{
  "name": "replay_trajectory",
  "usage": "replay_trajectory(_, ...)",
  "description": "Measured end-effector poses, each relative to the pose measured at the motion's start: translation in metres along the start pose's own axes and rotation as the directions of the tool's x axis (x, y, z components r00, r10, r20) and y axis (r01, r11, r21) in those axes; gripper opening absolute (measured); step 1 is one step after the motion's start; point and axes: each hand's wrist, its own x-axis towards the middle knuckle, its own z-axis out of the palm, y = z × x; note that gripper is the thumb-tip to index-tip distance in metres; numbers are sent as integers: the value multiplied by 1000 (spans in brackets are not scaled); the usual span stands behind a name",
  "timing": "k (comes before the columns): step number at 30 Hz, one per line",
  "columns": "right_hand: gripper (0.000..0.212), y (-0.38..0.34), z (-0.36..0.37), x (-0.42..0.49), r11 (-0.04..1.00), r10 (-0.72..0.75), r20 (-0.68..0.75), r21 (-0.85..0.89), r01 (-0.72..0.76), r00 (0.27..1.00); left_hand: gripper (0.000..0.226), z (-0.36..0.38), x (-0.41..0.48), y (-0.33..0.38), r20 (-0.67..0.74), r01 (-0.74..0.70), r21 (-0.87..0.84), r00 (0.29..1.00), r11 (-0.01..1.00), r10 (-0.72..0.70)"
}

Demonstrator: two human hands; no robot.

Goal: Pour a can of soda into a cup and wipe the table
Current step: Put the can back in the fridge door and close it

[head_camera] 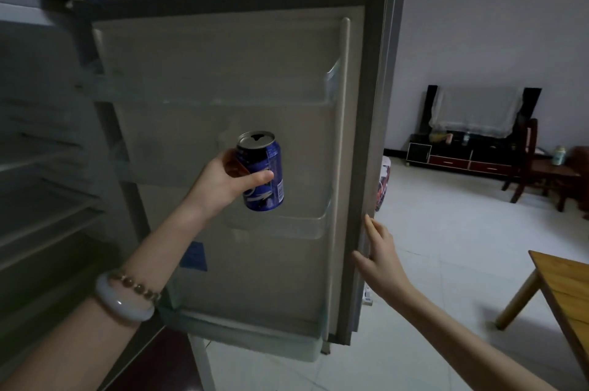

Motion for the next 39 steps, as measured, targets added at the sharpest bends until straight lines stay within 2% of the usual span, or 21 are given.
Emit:
replay_trajectory(2, 74, 4, 1, 13, 1000, 17, -13, 26, -16, 1000, 73, 4, 18, -9, 6, 4, 32, 1000, 999, -4)
replay_trajectory(5, 74, 11, 2, 32, 998, 36, -36, 44, -34, 999, 63, 14, 38, -19, 37, -3, 75, 999, 997, 1)
replay_trajectory(10, 74, 19, 2, 58, 996, 53, -52, 81, -48, 997, 72, 27, 60, -41, 27, 34, 163, 999, 986, -39)
replay_trajectory(17, 74, 29, 2, 76, 991, 42, -38, 128, -37, 998, 71, 40, 74, -60, 1, 49, 284, 999, 958, -52)
replay_trajectory(22, 75, 34, -3, 76, 986, -9, 18, 169, 6, 1000, 38, 47, 73, -56, -48, 108, 369, 994, 923, -97)
replay_trajectory(24, 75, 37, -5, 75, 983, -44, 33, 182, 37, 998, 62, 48, 67, -51, -79, 165, 390, 986, 906, -146)
replay_trajectory(26, 79, 39, -8, 74, 983, -65, 46, 177, 55, 997, 86, 50, 53, -44, -172, 217, 404, 972, 889, -159)
replay_trajectory(28, 83, 42, -14, 72, 983, -101, 87, 162, 86, 991, 91, 63, 30, -35, -332, 219, 465, 941, 858, -60)
replay_trajectory(30, 86, 45, -20, 69, 979, -143, 151, 170, 117, 978, 88, 83, 4, -23, -401, 158, 588, 909, 793, 116)
replay_trajectory(33, 88, 52, -29, 65, 970, -213, 234, 170, 176, 949, 74, 115, -22, -16, -244, 15, 736, 938, 677, 245)
replay_trajectory(36, 90, 60, -37, 63, 960, -267, 293, 159, 229, 918, 69, 140, -32, -21, -87, -58, 838, 967, 542, 238)
replay_trajectory(39, 90, 64, -44, 59, 942, -330, 364, 182, 281, 871, 70, 162, -41, -26, -70, -29, 884, 979, 467, 194)
